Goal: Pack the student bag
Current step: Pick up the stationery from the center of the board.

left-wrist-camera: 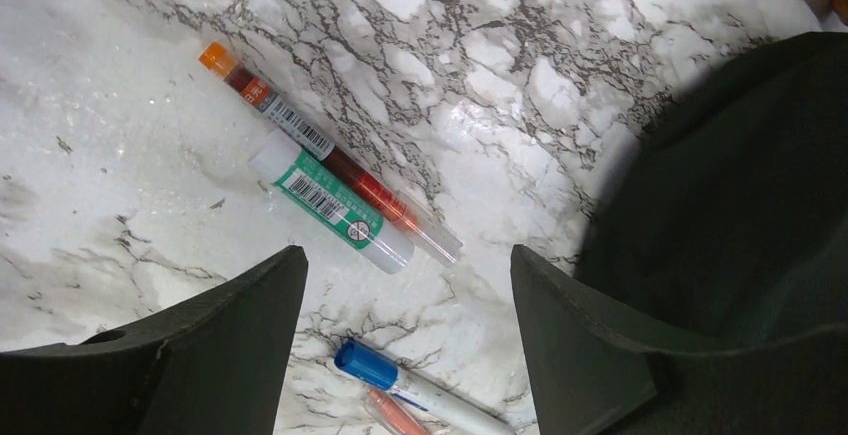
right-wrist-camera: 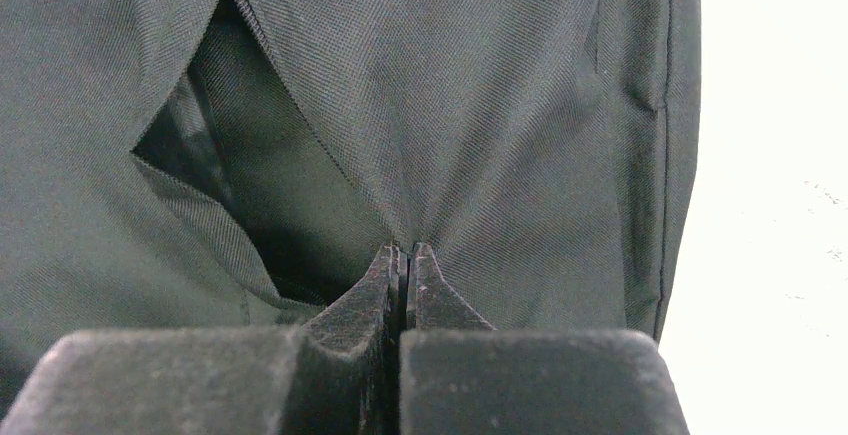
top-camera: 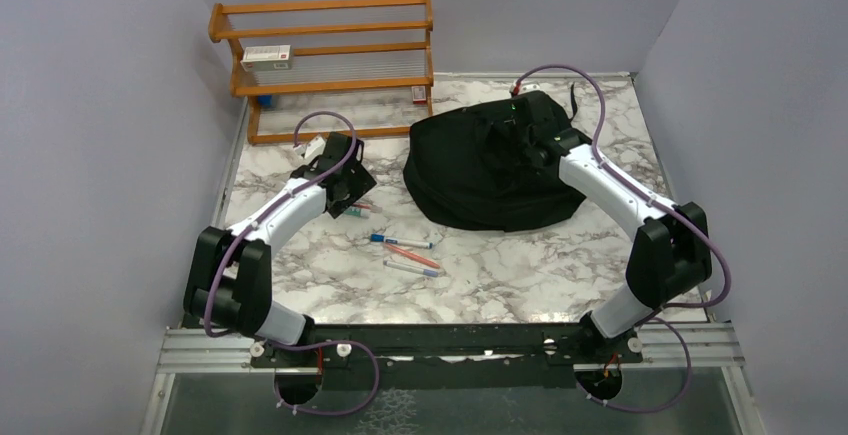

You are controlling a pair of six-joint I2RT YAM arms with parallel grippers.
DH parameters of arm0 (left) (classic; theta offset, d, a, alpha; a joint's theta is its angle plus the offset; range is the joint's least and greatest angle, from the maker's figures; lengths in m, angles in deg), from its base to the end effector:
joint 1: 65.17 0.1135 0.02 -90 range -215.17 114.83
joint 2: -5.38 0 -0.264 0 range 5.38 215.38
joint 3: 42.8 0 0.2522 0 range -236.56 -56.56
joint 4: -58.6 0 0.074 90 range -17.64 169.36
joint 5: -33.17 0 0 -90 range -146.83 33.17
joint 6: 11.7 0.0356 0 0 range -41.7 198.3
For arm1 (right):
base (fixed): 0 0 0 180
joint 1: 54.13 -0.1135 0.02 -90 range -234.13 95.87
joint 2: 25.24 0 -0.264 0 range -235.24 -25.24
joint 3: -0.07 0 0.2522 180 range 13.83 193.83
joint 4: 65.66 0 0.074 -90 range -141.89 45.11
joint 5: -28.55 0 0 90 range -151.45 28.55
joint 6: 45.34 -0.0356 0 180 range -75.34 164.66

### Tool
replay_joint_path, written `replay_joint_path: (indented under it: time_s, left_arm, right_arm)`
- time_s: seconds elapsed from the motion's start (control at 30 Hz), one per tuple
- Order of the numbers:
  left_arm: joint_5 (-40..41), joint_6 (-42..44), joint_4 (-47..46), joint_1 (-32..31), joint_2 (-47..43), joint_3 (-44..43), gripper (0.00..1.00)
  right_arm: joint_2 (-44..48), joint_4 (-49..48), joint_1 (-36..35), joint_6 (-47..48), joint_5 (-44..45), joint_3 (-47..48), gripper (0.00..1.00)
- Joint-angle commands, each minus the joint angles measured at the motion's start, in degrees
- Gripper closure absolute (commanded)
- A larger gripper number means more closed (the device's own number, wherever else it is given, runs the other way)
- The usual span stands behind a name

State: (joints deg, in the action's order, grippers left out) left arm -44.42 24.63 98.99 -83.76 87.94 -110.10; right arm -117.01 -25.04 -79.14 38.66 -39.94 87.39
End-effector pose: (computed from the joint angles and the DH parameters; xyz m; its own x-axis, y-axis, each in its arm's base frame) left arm 0.2778 -0.0854 0.2191 -0.6218 -0.6210 -0.4772 -0.5141 0.7833 -0.3495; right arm 0.3275 0.1384 0.2820 -0.6547 -0.1981 -0.7295 -0.0907 0.9787 -0.1843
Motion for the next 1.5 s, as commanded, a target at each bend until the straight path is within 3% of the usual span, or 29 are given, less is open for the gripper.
replay_joint_path:
  time_s: [0.0,0.6,1.1,1.17,1.23,1.47]
  left_arm:
    - [2.9,-8.1,1.6,0.3,1.6,0.9,0.25]
    - [5.7,-8.1,0.0,0.4,6.6,3.7,0.39]
    - [6.2,-7.5,-0.1,1.2,6.4,6.1,0.65]
    - [5.6,-6.7,0.0,1.6,6.2,6.2,0.73]
    - [4.9,-5.1,0.4,2.1,4.9,6.0,0.83]
    - [5.6,4.0,-2.1,2.2,-8.1,3.8,0.89]
  right_arm:
    - [2.3,1.2,0.2,-0.9,-0.7,-1.1,0.99]
    - [1.6,1.1,0.2,-1.6,-0.8,-1.8,0.99]
    - [1.8,0.9,0.2,-2.1,-0.7,-3.1,0.99]
    - [1.8,1.0,0.2,-2.1,-0.6,-3.0,0.99]
    - [2.0,1.1,0.2,-2.1,-0.4,-3.0,0.99]
    - [3.4,1.0,0.2,-1.9,-1.0,-3.4,0.99]
